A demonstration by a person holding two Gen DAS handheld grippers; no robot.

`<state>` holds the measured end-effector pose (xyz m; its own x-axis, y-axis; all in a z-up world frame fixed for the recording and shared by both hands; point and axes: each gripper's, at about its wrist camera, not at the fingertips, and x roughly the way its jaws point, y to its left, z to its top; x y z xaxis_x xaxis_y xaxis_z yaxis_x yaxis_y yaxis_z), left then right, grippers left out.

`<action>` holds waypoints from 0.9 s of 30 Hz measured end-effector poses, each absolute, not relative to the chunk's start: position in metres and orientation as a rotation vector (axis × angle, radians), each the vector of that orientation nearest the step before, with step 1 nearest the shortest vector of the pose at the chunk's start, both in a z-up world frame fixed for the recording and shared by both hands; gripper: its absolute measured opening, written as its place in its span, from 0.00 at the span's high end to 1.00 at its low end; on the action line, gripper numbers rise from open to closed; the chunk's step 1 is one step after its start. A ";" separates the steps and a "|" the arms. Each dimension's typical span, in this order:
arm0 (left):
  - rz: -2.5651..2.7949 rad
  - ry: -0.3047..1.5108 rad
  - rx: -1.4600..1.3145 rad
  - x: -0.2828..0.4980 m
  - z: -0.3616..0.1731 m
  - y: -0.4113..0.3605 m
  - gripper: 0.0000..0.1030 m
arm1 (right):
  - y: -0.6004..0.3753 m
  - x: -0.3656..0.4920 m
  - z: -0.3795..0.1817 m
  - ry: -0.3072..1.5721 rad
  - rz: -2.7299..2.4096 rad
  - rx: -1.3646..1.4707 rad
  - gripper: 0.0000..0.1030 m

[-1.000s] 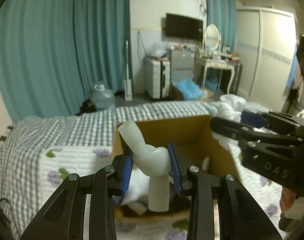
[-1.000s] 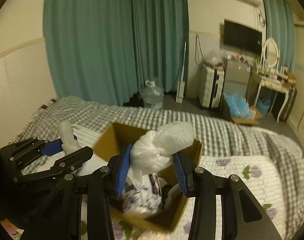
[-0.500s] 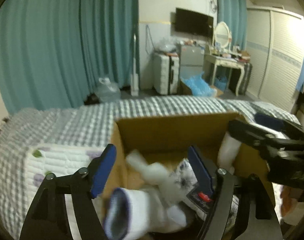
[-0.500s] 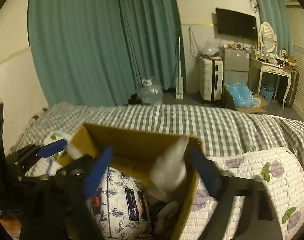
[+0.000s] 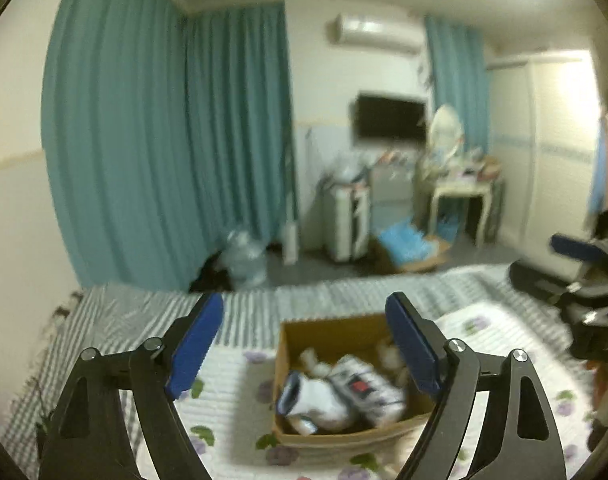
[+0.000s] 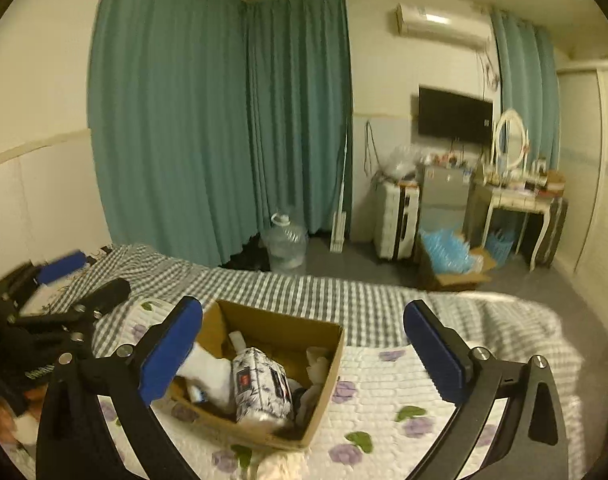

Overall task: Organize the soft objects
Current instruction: 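Move both tools back down to the last items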

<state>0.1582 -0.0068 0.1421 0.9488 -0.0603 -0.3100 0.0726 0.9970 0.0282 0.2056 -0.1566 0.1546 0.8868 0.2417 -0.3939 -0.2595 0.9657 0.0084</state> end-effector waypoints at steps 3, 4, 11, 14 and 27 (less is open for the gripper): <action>-0.064 0.278 0.044 0.123 0.162 -0.005 0.18 | -0.155 0.166 0.177 0.372 0.262 -0.065 0.02; -0.062 0.269 0.044 0.114 0.165 -0.004 0.18 | -0.154 0.150 0.184 0.367 0.264 -0.074 0.02; -0.136 0.318 0.029 0.076 0.145 0.009 0.18 | -0.140 0.086 0.176 0.407 0.253 -0.129 0.02; -0.126 0.383 0.038 0.075 0.118 0.014 0.18 | -0.134 0.070 0.144 0.448 0.236 -0.115 0.02; -0.130 0.679 -0.001 0.118 -0.051 0.017 0.18 | -0.099 0.122 -0.063 0.836 0.156 -0.041 0.02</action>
